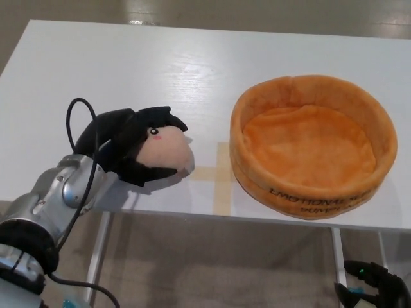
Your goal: Use the left hand to pick up the pink round toy on the left and place it inside the orange plate on the desk.
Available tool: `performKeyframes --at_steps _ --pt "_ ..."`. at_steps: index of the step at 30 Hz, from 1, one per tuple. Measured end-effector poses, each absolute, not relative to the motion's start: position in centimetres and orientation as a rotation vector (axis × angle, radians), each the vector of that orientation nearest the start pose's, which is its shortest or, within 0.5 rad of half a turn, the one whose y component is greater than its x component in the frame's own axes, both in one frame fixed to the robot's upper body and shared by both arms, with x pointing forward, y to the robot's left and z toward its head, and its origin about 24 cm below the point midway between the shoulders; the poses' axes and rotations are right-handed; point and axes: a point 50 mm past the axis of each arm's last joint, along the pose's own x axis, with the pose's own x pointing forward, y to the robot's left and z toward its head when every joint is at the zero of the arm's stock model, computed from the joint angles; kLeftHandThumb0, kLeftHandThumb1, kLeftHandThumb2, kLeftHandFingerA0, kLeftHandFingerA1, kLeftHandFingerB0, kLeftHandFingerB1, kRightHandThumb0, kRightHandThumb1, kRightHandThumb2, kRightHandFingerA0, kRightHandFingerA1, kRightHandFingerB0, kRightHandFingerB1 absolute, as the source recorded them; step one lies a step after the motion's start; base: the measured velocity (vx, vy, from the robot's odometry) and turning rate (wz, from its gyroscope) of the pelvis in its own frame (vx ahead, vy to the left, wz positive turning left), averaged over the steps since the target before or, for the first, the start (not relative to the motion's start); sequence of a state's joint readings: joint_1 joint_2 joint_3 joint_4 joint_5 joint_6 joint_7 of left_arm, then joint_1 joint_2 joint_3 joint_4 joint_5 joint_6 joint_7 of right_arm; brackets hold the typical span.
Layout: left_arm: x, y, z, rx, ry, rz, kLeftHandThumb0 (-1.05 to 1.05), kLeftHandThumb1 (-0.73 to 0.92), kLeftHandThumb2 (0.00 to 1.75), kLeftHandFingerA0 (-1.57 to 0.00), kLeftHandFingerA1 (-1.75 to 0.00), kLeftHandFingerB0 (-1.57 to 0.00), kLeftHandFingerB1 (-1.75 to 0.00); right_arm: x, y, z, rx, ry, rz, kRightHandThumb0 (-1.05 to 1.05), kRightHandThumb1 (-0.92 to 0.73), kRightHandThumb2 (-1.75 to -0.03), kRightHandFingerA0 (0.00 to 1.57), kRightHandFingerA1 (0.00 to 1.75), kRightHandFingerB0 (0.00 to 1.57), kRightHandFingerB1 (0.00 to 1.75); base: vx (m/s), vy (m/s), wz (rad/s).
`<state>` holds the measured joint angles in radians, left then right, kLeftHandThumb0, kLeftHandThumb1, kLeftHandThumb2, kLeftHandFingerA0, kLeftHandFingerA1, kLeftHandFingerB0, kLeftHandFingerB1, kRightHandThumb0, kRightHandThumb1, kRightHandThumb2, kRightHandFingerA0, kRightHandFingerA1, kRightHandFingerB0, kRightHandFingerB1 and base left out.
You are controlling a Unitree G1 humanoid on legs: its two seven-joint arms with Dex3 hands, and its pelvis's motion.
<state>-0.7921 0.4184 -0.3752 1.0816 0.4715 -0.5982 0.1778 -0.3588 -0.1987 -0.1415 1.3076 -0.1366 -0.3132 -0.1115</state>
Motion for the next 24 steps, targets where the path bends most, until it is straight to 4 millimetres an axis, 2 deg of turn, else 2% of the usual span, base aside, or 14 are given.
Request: performKeyframes --at_steps 3,5,9,10,12,13,15,19,20,24 --pt "36.9 16.8 9.4 0.988 -0.346 -0.297 -0.2 0.78 0.73 -0.9 -1.45 -0.83 -0.79 23.7 -22.6 -9.6 -0.264 0.624 -0.175 -0.41 -0.63 -0.59 0.44 0.59 0.48 0.47 0.0 0.0 0.0" --pt "37.1 16.6 10.3 0.969 -0.382 -0.282 -0.22 0.8 0.73 -0.86 -1.56 -0.83 -0.75 23.7 -22.6 -9.6 -0.263 0.624 -0.175 -0.4 -0.63 -0.59 0.45 0.57 0.48 0.46 0.0 0.0 0.0" --pt "37.5 15.9 13.3 0.928 -0.501 -0.248 -0.21 0.78 0.68 -0.85 -1.52 -0.84 -0.75 23.7 -22.6 -9.6 -0.263 0.624 -0.174 -0.4 -0.63 -0.58 0.46 0.56 0.49 0.46 0.0 0.0 0.0" --pt "37.6 15.7 13.7 0.924 -0.517 -0.246 -0.24 0.78 0.69 -0.84 -1.55 -0.83 -0.84 23.7 -22.6 -9.6 -0.263 0.624 -0.174 -0.41 -0.63 -0.58 0.48 0.57 0.49 0.46 0.0 0.0 0.0" --pt "37.6 15.2 14.5 0.916 -0.555 -0.247 -0.2 0.79 0.64 -0.83 -1.61 -0.83 -0.86 23.7 -22.6 -9.5 -0.263 0.624 -0.174 -0.4 -0.63 -0.58 0.49 0.58 0.5 0.47 0.0 0.0 0.0" --pt "37.6 15.2 14.5 0.916 -0.555 -0.247 -0.22 0.81 0.64 -0.81 -1.63 -0.8 -0.94 23.7 -22.6 -9.5 -0.263 0.624 -0.174 -0.39 -0.64 -0.58 0.5 0.57 0.5 0.47 0.0 0.0 0.0" --pt "37.7 13.3 16.5 0.899 -0.648 -0.268 -0.22 0.81 0.64 -0.81 -1.63 -0.8 -0.94 23.8 -22.5 -9.5 -0.263 0.622 -0.171 -0.39 -0.64 -0.58 0.5 0.57 0.5 0.47 0.0 0.0 0.0" --pt "37.7 11.6 17.8 0.89 -0.712 -0.291 -0.25 0.8 0.67 -0.82 -1.66 -0.83 -0.9 23.8 -22.4 -9.5 -0.262 0.622 -0.168 -0.41 -0.63 -0.58 0.52 0.57 0.51 0.47 0.0 0.0 0.0" --pt "37.7 10.9 18.2 0.888 -0.73 -0.303 -0.31 0.7 0.64 -0.8 -1.63 -0.83 -0.86 23.8 -22.3 -9.5 -0.262 0.623 -0.168 -0.43 -0.62 -0.58 0.54 0.59 0.52 0.48 0.0 0.0 0.0" --pt "37.6 8.1 18.8 0.888 -0.764 -0.352 -0.26 0.72 0.61 -0.82 -1.61 -0.84 -0.82 23.8 -22.3 -9.6 -0.263 0.625 -0.164 -0.43 -0.62 -0.59 0.54 0.58 0.52 0.47 0.0 0.0 0.0"
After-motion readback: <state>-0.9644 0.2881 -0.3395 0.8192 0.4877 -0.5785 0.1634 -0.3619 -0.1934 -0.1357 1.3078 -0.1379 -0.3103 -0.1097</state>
